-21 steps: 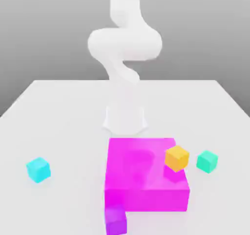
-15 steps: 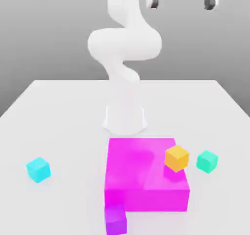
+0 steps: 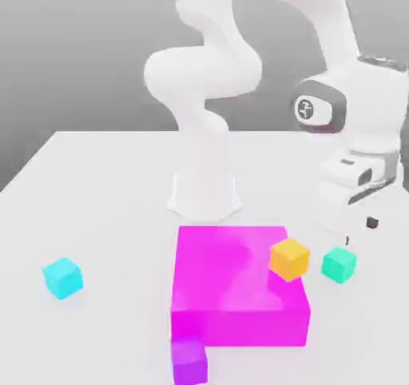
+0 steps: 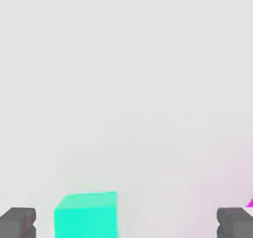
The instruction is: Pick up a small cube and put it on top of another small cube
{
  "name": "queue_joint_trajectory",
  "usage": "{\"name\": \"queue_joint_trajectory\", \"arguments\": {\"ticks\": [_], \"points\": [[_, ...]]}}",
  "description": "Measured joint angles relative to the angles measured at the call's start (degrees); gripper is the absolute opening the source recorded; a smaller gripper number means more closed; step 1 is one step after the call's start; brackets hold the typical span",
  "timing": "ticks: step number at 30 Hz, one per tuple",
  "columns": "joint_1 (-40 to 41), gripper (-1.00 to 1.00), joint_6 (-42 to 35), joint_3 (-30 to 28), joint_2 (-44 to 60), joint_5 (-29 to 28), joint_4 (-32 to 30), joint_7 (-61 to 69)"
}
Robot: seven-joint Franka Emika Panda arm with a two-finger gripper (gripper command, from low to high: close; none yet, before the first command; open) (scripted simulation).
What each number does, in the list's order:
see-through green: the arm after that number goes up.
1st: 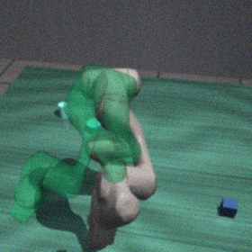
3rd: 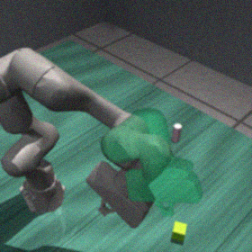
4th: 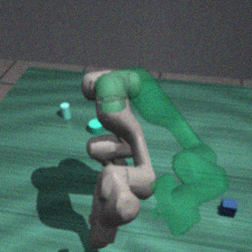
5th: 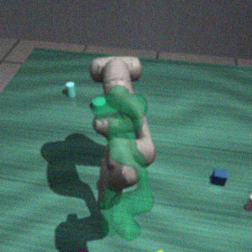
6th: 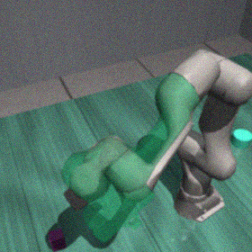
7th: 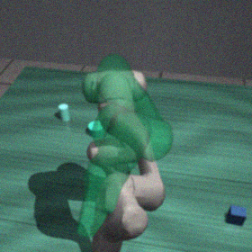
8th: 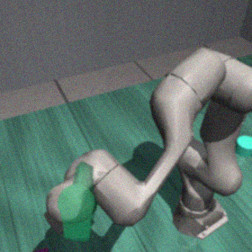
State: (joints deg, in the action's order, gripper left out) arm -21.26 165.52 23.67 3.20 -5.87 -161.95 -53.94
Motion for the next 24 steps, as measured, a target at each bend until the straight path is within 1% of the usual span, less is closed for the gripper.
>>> {"name": "queue_joint_trajectory", "arguments": {"ticks": [2, 4, 7, 8, 13, 14, 16, 18, 20, 23, 24], "points": [[-2.3, 0.0, 2.68, -3.36, 3.79, -5.14, 0.47, -3.85], [-6.0, 0.0, 5.33, -8.21, 7.43, -10.03, 1.29, -7.52], [-12.86, 0.0, 9.5, -16.31, 12.75, -15.26, 2.52, -11.54], [-14.47, -1.0, 10.45, -18.09, 13.89, -16.03, 2.76, -12.14], [-14.45, -1.0, 10.5, -18.08, 13.89, -16.15, 2.76, -12.26], [-15.21, -1.0, 10.97, -18.95, 14.47, -16.63, 2.89, -12.62], [-13.08, -1.0, 9.54, -16.46, 12.69, -15.16, 2.49, -11.49], [-9.86, -1.0, 7.16, -12.34, 9.55, -11.38, 1.72, -8.63], [-7.42, -1.0, 4.55, -8.67, 6.0, -6.34, 0.84, -4.88], [-6.57, -1.0, 0.5, -5.88, 0.51, 1.29, -0.47, 0.83], [-5.4, -1.0, -1.36, -6.34, -1.41, 2.36, -0.54, 2.69]]}}
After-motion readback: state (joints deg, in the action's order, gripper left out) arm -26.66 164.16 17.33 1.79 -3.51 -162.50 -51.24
